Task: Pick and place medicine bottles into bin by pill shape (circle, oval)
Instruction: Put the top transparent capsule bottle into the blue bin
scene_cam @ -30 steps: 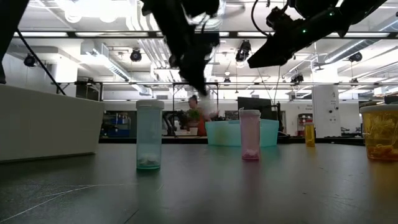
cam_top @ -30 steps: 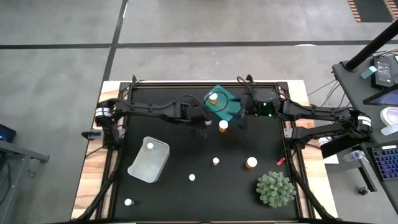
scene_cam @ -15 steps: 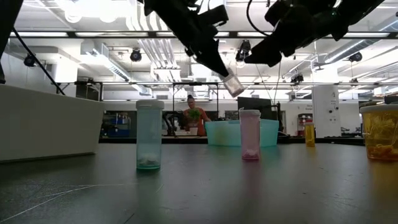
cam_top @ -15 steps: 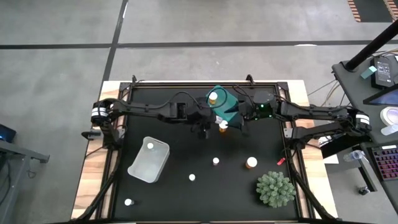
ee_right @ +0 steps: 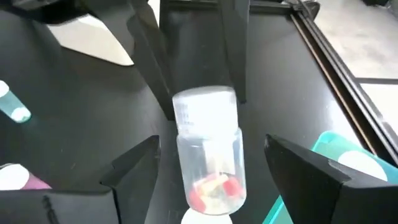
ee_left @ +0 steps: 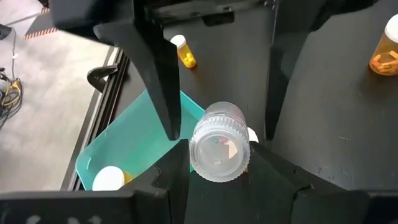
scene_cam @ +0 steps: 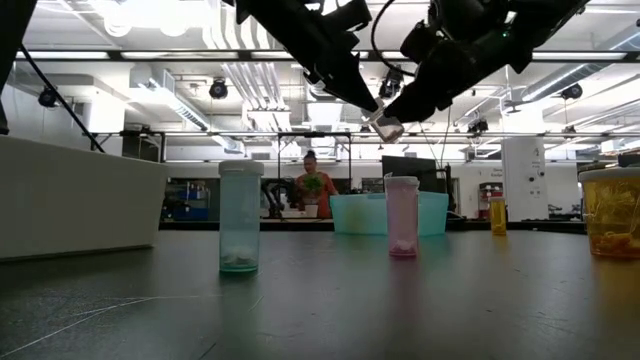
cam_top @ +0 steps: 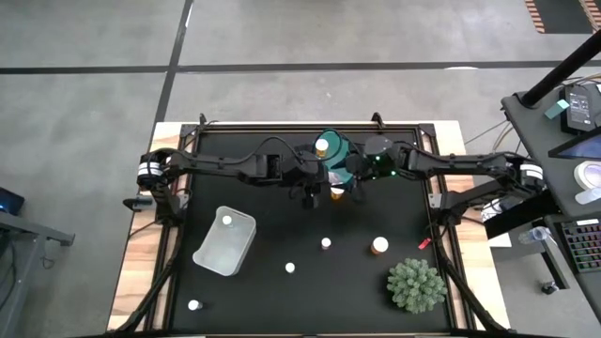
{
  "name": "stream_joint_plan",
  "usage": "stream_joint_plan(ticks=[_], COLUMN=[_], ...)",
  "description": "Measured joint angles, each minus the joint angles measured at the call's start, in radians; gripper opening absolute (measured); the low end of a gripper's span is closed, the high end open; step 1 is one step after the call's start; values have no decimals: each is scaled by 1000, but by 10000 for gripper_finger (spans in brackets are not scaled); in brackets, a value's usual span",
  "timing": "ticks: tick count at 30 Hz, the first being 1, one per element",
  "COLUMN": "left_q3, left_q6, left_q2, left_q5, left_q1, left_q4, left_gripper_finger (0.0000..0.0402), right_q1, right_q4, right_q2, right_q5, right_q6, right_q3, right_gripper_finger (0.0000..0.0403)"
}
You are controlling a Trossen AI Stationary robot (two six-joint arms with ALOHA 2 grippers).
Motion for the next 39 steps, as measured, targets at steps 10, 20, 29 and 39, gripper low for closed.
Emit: stream_joint_plan(ticks=[10,20,29,39], left_q3=[0,1,-28,-321], left_q6=[-6,-34,-67,-115], left_q2=[0,-2,-123,-354], left_q5=[0,0,-4,-15], left_q1=[0,0,-31,-119], left_q4=[0,-3,-155,9], left_gripper_finger=[121,189,242,244], right_q1=[-2,-2,-5,-27], right_q4=[-1,-1,-10,-272], right_q2=[30,29,29,49], right_q5=[1,9,160,375], right_q6=[-19,-16,42,243], right_q3=[13,13,13,168], right_gripper_finger=[179,142,150,149])
